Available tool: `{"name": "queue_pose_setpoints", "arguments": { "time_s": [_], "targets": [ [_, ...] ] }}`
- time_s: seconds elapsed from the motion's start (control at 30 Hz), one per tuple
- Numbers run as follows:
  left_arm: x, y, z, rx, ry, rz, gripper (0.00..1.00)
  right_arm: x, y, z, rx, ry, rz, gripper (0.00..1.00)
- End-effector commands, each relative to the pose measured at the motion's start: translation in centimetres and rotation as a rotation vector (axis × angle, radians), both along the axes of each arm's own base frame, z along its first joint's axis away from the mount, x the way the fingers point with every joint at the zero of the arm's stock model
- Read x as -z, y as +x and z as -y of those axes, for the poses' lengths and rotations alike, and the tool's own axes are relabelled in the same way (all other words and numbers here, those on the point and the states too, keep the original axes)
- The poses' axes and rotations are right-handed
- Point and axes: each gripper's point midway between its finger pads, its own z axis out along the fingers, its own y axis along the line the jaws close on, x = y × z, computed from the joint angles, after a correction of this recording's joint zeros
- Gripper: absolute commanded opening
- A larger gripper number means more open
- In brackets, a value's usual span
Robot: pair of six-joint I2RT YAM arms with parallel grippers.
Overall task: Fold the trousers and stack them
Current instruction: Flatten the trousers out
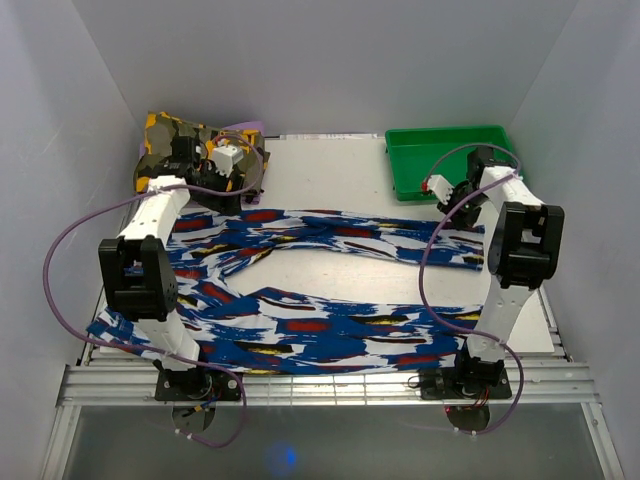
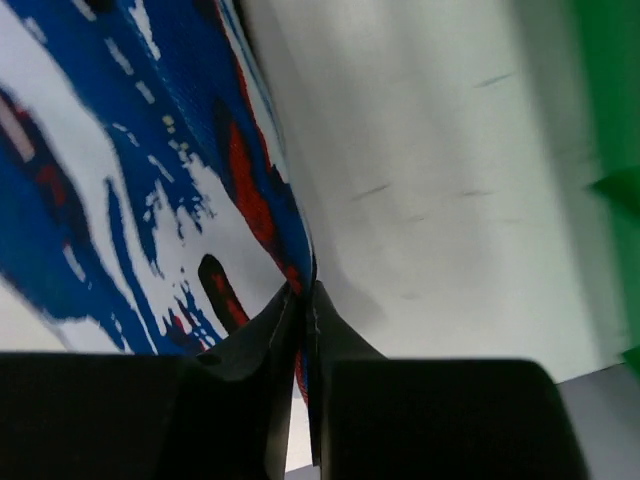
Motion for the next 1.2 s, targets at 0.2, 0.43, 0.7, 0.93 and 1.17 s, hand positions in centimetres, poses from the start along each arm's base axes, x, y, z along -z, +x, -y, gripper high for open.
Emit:
{"name": "queue_pose_setpoints", "arguments": {
  "time_s": [0.2, 0.43, 0.7, 0.93, 1.17],
  "targets": [
    [-0.4, -5.6, -0.1, 0.12, 0.038, 0.026, 0.77, -3.5, 9.9, 0.5, 0.218, 0.03, 0.135, 0.28],
    [0.0, -8.1, 3.9, 0.301, -0.034, 0.012, 0.73, -5.6, 4.3, -0.8, 0.194, 0.064, 0.112, 0.57],
    [3.9, -9.8, 6.8, 0.392, -0.003, -0.107, 0.63, -0.1, -1.2, -1.6, 0.151, 0.012, -0.039, 0.4],
    [8.1, -13.6, 7.4, 0.546, 0.043, -0.233, 0.58, 4.6, -1.3, 1.5, 0.156, -0.139, -0.027, 0.34],
    [12.0, -17.2, 3.8, 0.612, 0.207, -0.347, 0.17, 3.2, -2.8, 4.6, 0.126, -0.203, -0.019, 0.08]
  ]
}}
